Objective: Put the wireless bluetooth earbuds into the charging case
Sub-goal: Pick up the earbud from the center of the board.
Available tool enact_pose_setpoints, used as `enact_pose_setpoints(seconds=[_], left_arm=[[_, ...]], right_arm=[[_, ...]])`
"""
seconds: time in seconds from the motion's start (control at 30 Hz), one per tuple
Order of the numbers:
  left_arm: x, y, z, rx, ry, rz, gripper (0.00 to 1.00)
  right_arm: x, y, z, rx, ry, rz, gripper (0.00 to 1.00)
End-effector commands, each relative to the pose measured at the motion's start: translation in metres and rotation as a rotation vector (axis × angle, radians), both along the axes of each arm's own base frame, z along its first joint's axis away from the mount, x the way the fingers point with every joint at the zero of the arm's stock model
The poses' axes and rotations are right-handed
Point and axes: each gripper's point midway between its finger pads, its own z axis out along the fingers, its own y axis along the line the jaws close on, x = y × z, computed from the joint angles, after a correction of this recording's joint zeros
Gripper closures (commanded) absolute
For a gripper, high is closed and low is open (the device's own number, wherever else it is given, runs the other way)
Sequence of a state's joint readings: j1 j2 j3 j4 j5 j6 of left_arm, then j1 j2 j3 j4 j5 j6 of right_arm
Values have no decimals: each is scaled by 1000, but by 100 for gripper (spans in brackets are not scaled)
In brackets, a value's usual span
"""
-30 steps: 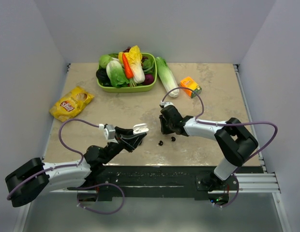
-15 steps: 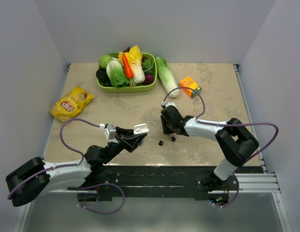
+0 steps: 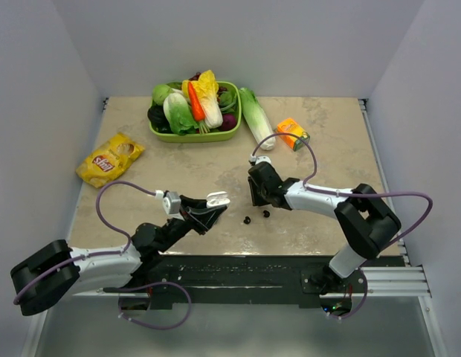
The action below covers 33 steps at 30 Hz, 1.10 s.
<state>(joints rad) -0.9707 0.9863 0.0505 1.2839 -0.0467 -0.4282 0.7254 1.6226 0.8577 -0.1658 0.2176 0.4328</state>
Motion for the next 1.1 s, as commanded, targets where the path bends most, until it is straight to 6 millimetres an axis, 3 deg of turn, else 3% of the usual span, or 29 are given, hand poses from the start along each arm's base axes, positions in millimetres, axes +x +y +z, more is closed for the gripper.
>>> enact_pose_setpoints(seconds=[0.0,0.63,0.7,0.8,0.9,0.93,1.03,1.07], left_arm=[[-34,45,-53,9,5,-15,100],[-35,43,-53,11,5,-20,100],[-35,43,-53,10,6,-20,100],[-35,44,-52,9,5,-22,100],[-35,44,-52,10,-3,-18,100],[-35,44,-50,5,-9,-20,100],[-38,44,-41,-8,-53,-30,100],[-38,43,-41,1,-65,-29,100]], right_arm=[[1,-1,14,21,-32,-1,70],[-2,5,4,32,-4,24,83],[-2,4,3,31,-1,23,87],[-5,5,3,37,4,27,100],[-4,4,23,64,-30,20,100],[-5,4,43,90,-64,28,100],[-18,7,75,133,-90,100,100],[-22,9,101,171,-137,127,100]])
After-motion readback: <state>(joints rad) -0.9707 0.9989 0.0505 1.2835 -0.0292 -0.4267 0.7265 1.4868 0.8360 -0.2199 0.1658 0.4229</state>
